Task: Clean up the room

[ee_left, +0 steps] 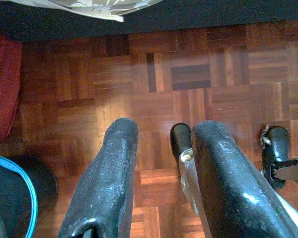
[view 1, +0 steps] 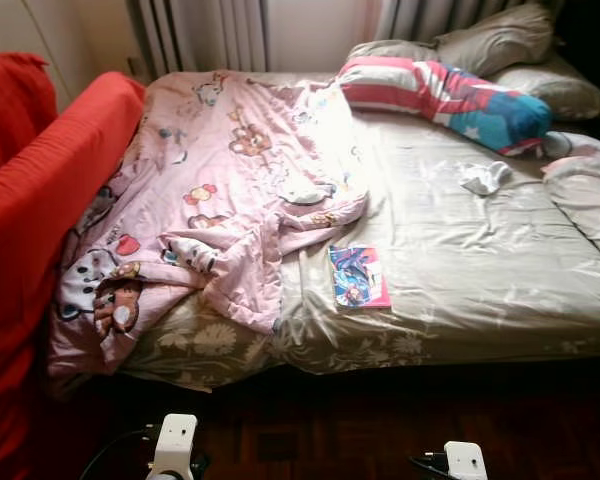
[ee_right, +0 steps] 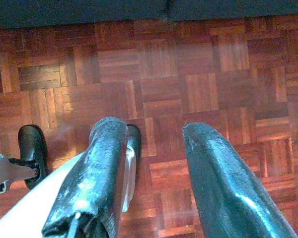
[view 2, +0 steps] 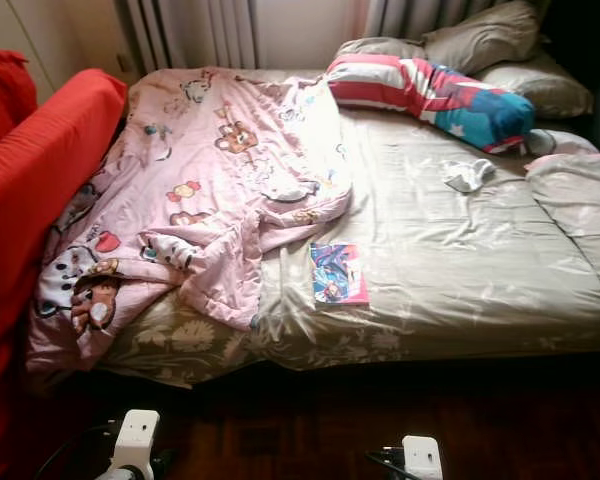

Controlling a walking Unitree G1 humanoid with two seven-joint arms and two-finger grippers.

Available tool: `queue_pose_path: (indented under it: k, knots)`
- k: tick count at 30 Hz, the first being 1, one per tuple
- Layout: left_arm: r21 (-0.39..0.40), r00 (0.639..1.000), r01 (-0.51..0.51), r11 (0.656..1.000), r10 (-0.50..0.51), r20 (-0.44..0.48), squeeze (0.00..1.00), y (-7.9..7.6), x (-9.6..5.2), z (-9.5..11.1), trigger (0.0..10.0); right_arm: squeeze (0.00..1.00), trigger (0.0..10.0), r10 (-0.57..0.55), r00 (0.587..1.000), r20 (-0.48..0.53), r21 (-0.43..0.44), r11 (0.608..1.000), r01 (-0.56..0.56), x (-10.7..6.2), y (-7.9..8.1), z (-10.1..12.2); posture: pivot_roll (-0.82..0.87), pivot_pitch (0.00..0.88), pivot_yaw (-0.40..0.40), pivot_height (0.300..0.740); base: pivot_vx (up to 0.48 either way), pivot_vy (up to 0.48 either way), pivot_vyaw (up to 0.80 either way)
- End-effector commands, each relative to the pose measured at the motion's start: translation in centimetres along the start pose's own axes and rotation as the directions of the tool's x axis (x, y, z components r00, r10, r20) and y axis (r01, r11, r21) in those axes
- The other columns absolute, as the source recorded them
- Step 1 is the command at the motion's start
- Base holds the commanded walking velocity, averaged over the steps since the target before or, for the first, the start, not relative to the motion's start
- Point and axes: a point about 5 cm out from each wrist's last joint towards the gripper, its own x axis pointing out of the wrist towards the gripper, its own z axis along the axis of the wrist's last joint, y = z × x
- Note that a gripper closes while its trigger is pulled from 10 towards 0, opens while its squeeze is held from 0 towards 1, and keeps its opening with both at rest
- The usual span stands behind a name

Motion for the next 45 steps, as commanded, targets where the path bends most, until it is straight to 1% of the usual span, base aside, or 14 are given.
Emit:
queue_pose_path:
  k: [1,6,13,17,18,20,27,31,32,33,35,38,42,45]
  knots:
    - [0.009,1.0,0.006,1.0,-0.006,-0.023,0.0,0.0,-0.1,-0.6,10.0,0.0,10.0,-0.007,1.0,-0.012,0.013,1.0,0.007,-0.2,-0.3,-0.6,-0.02,0.12,-0.008,0.74,0.0,0.0,0.0]
    - [0.013,1.0,0.011,1.0,-0.011,-0.019,0.0,-0.1,-0.1,-0.4,10.0,0.0,10.0,-0.008,1.0,-0.013,0.008,1.0,0.008,-0.2,-0.5,-0.7,-0.01,0.125,-0.008,0.74,0.0,0.0,0.0]
    - [0.019,1.0,0.014,1.0,-0.014,-0.019,0.0,-0.2,0.0,-0.4,10.0,0.0,10.0,-0.002,1.0,-0.004,-0.008,1.0,0.002,-0.2,-0.4,-0.5,-0.01,0.13,-0.006,0.74,0.264,0.0,0.0]
    - [0.017,1.0,0.015,1.0,-0.015,-0.014,0.0,-0.1,0.0,-0.3,10.0,0.0,10.0,0.016,1.0,0.009,0.0,1.0,-0.016,0.0,0.7,0.0,-0.01,0.132,-0.004,0.74,0.332,0.0,0.4]
    - [0.017,1.0,0.015,1.0,-0.015,-0.014,0.0,-0.1,0.0,-0.3,10.0,0.0,10.0,0.016,1.0,0.009,0.0,1.0,-0.016,0.0,0.7,0.0,-0.01,0.132,-0.004,0.74,0.349,0.0,0.8]
    - [0.019,1.0,0.018,1.0,-0.018,-0.011,0.0,-0.2,0.0,-0.2,10.0,0.0,10.0,0.029,0.999,0.025,0.033,0.999,-0.03,0.3,2.4,0.6,-0.01,0.135,-0.003,0.74,0.371,0.0,0.0]
    - [0.02,1.0,0.022,1.0,-0.021,-0.01,0.0,-0.4,0.0,-0.2,10.0,0.0,10.0,0.045,0.998,0.052,0.056,0.997,-0.048,0.4,3.4,1.1,-0.02,0.142,-0.003,0.74,0.29,0.0,0.0]
    - [0.02,1.0,0.025,0.999,-0.025,-0.011,0.0,-0.4,0.0,-0.2,10.0,0.0,10.0,0.047,0.997,0.054,0.047,0.998,-0.05,0.3,3.0,0.8,-0.02,0.142,-0.003,0.74,0.289,0.0,0.0]
    - [0.02,1.0,0.025,0.999,-0.025,-0.01,0.0,-0.4,0.0,-0.1,10.0,0.0,10.0,0.044,0.998,0.053,0.043,0.998,-0.046,0.2,2.3,0.6,-0.02,0.143,-0.003,0.74,0.289,0.0,0.0]
    - [0.02,1.0,0.025,0.999,-0.025,-0.01,0.0,-0.4,0.0,-0.1,10.0,0.0,10.0,0.044,0.998,0.053,0.043,0.998,-0.046,0.2,2.3,0.6,-0.02,0.143,-0.003,0.74,0.289,0.0,0.0]
    - [0.018,1.0,0.025,1.0,-0.025,-0.007,0.0,-0.3,0.0,-0.1,10.0,0.0,10.0,0.03,0.998,0.047,0.046,0.998,-0.032,0.0,0.9,0.3,-0.02,0.144,-0.004,0.74,0.287,0.0,0.0]
    - [0.019,1.0,0.026,0.999,-0.026,-0.004,0.0,-0.3,0.0,0.0,10.0,0.0,10.0,0.02,0.999,0.042,0.051,0.998,-0.023,-0.1,0.1,0.2,-0.02,0.143,-0.004,0.74,0.289,0.0,0.0]
    - [0.018,1.0,0.028,0.999,-0.028,-0.002,0.0,-0.4,0.0,0.0,10.0,0.0,10.0,0.01,0.999,0.04,0.069,0.998,-0.013,0.0,-0.5,0.4,-0.02,0.141,-0.004,0.74,0.29,0.0,0.0]
    - [0.022,1.0,0.03,0.999,-0.03,0.0,0.0,-0.4,0.0,0.0,10.0,0.0,10.0,0.009,0.999,0.048,0.081,0.997,-0.013,0.1,-0.4,0.9,-0.02,0.139,-0.004,0.74,0.251,0.0,0.0]
